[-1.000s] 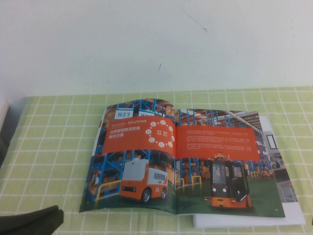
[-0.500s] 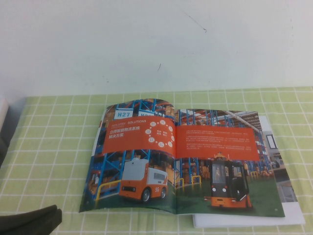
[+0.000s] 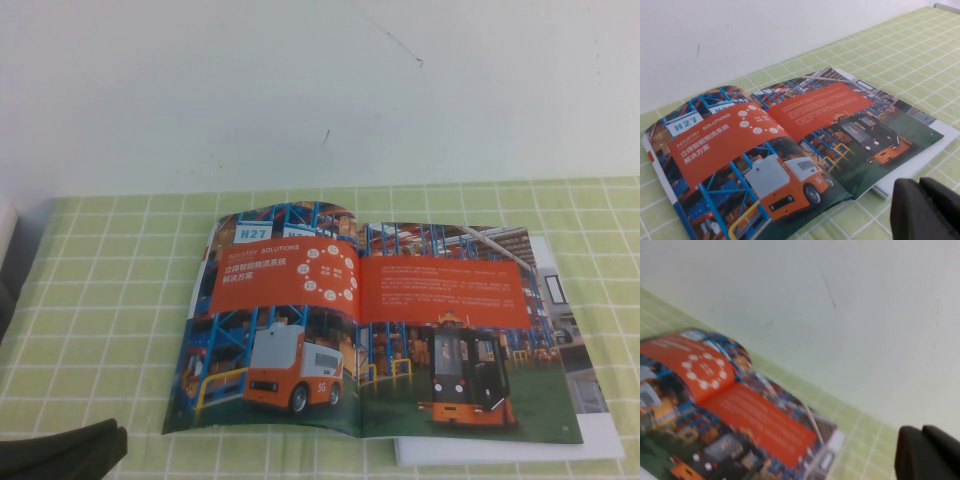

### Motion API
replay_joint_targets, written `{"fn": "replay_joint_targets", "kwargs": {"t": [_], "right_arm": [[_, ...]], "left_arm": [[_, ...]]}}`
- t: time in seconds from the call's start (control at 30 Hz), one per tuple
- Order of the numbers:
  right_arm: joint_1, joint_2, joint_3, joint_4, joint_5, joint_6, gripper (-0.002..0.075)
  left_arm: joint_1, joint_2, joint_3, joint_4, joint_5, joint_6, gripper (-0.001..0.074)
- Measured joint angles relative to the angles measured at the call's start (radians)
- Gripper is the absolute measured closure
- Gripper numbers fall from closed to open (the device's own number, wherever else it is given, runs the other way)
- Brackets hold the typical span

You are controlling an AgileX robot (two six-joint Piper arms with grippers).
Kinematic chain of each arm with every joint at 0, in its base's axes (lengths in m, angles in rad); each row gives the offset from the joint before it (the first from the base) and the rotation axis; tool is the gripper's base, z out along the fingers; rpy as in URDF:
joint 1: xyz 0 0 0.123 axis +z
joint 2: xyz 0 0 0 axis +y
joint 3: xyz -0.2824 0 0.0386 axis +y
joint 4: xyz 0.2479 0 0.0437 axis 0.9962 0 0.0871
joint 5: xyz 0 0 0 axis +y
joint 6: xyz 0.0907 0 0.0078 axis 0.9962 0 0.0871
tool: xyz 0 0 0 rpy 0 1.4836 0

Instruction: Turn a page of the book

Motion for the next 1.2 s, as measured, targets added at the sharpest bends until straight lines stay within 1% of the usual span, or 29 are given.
{"fn": "replay_joint_targets", "kwargs": {"t": [0.03,0.2,0.3,0.4,0.5,0.57,0.77,1.2], "right_arm": [[0.0,-0.008,0.021,-0.068,-0.014,0.072,0.0729],[0.0,-0.094,0.161,-0.578,-0.071,0.612,0.0729],[0.0,-0.164,0.276,-0.757,-0.148,0.842,0.0729],[0.0,-0.23,0.403,-0.828,-0.23,0.974,0.0729],[0.0,-0.281,0.469,-0.853,-0.239,1.02,0.0729],[0.0,-0.288,0.475,-0.865,-0.206,1.028,0.0729],[0.0,-0.292,0.472,-0.873,-0.148,1.048,0.0729],[0.0,-0.292,0.471,-0.875,-0.14,1.055,0.0729]], "left_arm": [[0.0,0.0,0.0,0.0,0.0,0.0,0.0738],[0.0,0.0,0.0,-0.002,0.001,0.0,0.0738],[0.0,0.0,0.0,-0.002,0.001,-0.002,0.0738],[0.0,0.0,0.0,-0.002,0.001,-0.002,0.0738],[0.0,0.0,0.0,-0.002,0.001,-0.002,0.0738],[0.0,0.0,0.0,-0.002,0.001,-0.002,0.0738],[0.0,0.0,0.0,-0.004,0.001,-0.002,0.0738],[0.0,0.0,0.0,-0.004,0.001,-0.001,0.0738]]}}
